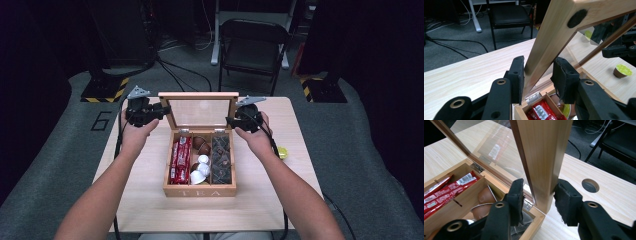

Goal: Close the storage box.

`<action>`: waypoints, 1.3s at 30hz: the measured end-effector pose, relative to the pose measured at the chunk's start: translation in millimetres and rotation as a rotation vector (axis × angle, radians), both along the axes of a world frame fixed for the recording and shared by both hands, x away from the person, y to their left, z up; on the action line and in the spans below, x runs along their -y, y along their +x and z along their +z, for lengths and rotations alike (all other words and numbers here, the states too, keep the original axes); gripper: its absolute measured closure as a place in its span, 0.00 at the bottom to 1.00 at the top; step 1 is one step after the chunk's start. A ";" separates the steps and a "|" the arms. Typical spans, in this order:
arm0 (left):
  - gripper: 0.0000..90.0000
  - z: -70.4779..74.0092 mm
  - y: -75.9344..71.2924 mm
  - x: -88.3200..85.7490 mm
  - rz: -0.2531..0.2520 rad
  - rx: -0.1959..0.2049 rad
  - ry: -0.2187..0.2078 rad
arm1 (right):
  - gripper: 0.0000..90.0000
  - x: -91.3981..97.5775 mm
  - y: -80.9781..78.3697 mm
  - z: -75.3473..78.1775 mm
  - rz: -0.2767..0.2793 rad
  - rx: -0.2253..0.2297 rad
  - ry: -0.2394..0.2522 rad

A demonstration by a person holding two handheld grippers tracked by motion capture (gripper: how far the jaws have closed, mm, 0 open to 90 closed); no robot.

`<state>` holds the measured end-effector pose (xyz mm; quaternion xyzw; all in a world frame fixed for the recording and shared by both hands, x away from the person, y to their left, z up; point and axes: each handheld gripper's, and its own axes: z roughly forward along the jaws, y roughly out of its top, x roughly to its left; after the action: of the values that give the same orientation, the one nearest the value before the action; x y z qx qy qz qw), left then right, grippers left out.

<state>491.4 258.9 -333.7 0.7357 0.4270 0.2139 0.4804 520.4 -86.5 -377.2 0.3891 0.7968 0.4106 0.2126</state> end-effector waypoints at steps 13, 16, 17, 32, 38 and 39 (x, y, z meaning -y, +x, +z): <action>0.68 -2.2 -10.2 -1.2 -0.016 -0.008 0.008 | 0.60 3.4 -10.8 1.6 0.006 -0.011 0.031; 0.68 -2.2 -12.2 -1.4 -0.022 -0.007 0.016 | 0.60 5.0 -13.8 2.2 0.012 -0.007 0.033; 0.68 -2.3 -13.6 -1.1 -0.023 -0.007 0.018 | 0.60 5.3 -14.8 2.5 0.010 -0.007 0.037; 0.66 3.9 -32.8 -3.3 -0.045 0.008 0.002 | 0.59 13.5 -30.7 9.7 0.039 -0.006 0.095; 0.65 0.8 -44.7 -4.9 -0.063 0.016 -0.001 | 0.58 15.5 -41.9 11.0 0.056 -0.001 0.105; 0.65 -0.4 -47.4 -4.9 -0.061 0.020 -0.006 | 0.57 15.7 -43.2 11.0 0.057 -0.001 0.106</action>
<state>444.0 263.8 -334.0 0.7448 0.4001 0.2050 0.4931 477.2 -102.2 -366.1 0.3772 0.7847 0.4579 0.1797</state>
